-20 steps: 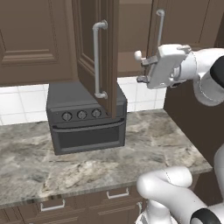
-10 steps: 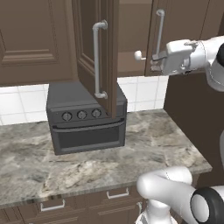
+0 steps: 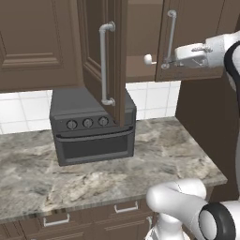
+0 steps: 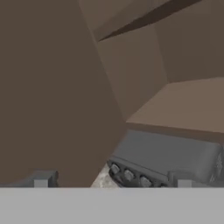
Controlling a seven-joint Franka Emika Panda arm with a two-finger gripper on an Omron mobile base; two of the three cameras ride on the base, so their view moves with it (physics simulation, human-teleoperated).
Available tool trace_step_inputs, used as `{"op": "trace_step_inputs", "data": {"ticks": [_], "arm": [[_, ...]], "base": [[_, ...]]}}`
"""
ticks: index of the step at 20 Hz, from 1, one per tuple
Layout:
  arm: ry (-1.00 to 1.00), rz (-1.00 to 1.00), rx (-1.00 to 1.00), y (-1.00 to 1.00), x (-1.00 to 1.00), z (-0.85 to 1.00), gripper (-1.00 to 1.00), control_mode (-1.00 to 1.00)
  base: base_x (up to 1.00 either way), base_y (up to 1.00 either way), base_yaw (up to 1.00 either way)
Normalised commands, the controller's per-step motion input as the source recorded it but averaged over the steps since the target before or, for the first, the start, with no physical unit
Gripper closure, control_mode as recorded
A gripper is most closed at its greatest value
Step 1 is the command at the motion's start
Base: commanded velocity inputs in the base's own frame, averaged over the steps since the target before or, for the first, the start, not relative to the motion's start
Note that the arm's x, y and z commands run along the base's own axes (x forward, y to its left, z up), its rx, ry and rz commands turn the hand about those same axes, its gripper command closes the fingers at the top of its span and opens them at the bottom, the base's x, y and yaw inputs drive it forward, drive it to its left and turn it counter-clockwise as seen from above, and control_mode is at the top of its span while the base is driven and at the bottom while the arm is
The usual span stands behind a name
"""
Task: Open the cabinet and move the ladle to the pot. Then close the cabinet.
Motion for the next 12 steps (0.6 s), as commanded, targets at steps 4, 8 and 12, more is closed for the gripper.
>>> {"op": "trace_step_inputs", "data": {"ticks": [4, 8, 12], "arm": [[-0.05, -0.41, -0.08, -0.21, 0.37, 0.00, -1.00, -1.00], [0.00, -0.38, -0.08, -0.29, 0.53, 0.01, -1.00, -1.00], [0.00, -0.34, -0.09, -0.32, 0.56, 0.00, -1.00, -1.00]], "base": [[0.00, 0.00, 0.00], [0.00, 0.00, 0.00], [0.00, 0.00, 0.00]]}}
